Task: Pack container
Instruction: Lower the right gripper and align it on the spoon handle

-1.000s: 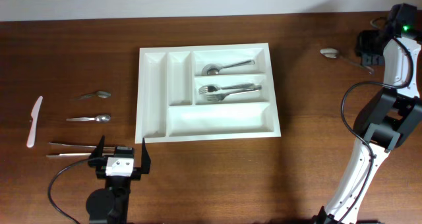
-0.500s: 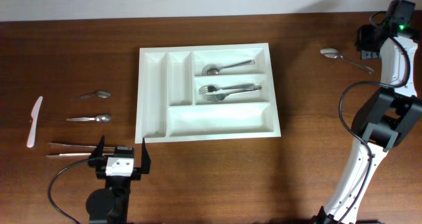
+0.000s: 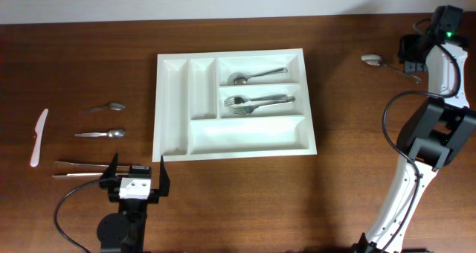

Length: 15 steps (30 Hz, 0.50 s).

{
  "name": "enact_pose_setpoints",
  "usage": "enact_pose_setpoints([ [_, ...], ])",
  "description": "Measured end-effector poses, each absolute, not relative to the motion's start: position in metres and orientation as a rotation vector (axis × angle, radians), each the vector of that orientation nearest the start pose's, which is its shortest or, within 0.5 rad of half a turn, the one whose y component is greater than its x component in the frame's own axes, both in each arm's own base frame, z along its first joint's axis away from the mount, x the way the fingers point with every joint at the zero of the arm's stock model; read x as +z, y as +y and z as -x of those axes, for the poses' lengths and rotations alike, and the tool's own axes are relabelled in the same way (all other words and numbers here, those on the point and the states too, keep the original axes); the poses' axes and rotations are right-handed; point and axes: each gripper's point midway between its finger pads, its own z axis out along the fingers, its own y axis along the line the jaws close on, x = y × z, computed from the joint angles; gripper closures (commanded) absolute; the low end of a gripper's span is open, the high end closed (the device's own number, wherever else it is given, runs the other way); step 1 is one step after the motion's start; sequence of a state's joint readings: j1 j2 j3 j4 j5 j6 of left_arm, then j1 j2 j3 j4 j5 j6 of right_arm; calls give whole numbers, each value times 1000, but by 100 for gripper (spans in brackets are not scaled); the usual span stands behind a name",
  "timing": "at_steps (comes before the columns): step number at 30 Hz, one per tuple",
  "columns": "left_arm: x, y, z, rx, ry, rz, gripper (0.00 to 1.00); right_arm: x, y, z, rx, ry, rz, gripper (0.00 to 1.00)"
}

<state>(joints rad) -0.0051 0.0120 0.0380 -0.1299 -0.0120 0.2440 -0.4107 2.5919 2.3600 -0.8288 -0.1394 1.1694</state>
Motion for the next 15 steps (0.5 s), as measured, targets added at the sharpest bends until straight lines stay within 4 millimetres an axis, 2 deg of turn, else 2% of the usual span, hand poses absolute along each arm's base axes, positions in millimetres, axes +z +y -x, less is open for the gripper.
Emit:
enact_pose_setpoints([
  [8, 157, 1, -244, 190, 1666, -199, 1, 36, -225, -572, 411, 1944, -1863, 96],
  [15, 157, 1, -244, 190, 1666, -199, 1, 17, -222, -561, 376, 1985, -1887, 96],
])
